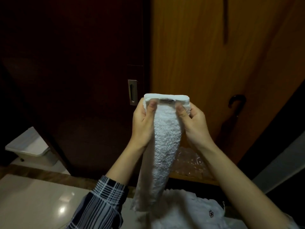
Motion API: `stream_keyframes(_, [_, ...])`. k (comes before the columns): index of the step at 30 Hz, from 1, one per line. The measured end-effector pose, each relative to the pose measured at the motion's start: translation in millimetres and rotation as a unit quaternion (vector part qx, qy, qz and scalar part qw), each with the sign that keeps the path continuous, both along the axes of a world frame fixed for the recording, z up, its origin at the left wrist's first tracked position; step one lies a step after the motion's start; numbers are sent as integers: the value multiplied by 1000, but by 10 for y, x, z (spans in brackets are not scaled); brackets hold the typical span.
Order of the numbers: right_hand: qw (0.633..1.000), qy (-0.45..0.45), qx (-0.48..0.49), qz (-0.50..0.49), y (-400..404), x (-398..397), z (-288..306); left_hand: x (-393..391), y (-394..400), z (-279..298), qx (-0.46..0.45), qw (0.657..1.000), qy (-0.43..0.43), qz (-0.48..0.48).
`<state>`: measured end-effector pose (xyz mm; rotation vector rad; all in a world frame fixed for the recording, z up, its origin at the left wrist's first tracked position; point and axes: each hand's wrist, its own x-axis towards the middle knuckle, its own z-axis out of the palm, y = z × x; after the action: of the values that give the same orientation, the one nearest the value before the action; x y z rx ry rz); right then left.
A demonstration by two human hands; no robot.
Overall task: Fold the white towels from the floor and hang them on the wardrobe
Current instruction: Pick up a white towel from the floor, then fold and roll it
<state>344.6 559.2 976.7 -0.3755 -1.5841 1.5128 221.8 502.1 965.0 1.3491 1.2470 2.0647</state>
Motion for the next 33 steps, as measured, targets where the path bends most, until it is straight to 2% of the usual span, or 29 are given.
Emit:
stream_keyframes(4, [987,58,-119,94,-37,-35,-8,42,37,-53,18,998,27,51])
stream_keyframes(7, [972,87,-169,137,-25,-72,-5,70,52,-46,29,998,35,38])
stream_keyframes(15, [949,129,-217,189,-45,-193,-58,37,100,-59,-10,999,-23,-41])
stream_keyframes(21, [933,140,-278,178,-172,-236,-119,11,112,-107,-53,992,-13,-114])
stream_keyframes(23, [934,136,-267,196,-148,-241,-155,14,108,-108,-87,988,-6,-131])
stream_keyframes(26, [943,86,-233,223,-100,-231,-201,-12,76,-155,-121,989,52,-73])
stream_keyframes(28, [944,60,-231,228,-92,-217,-226,-94,111,-221,-157,979,131,-28])
stream_keyframes(31, [954,46,-216,202,-67,-183,-238,-255,223,-351,-187,931,303,74])
stream_keyframes(33, [967,39,-186,167,-51,-164,-210,-271,253,-358,-166,926,295,169])
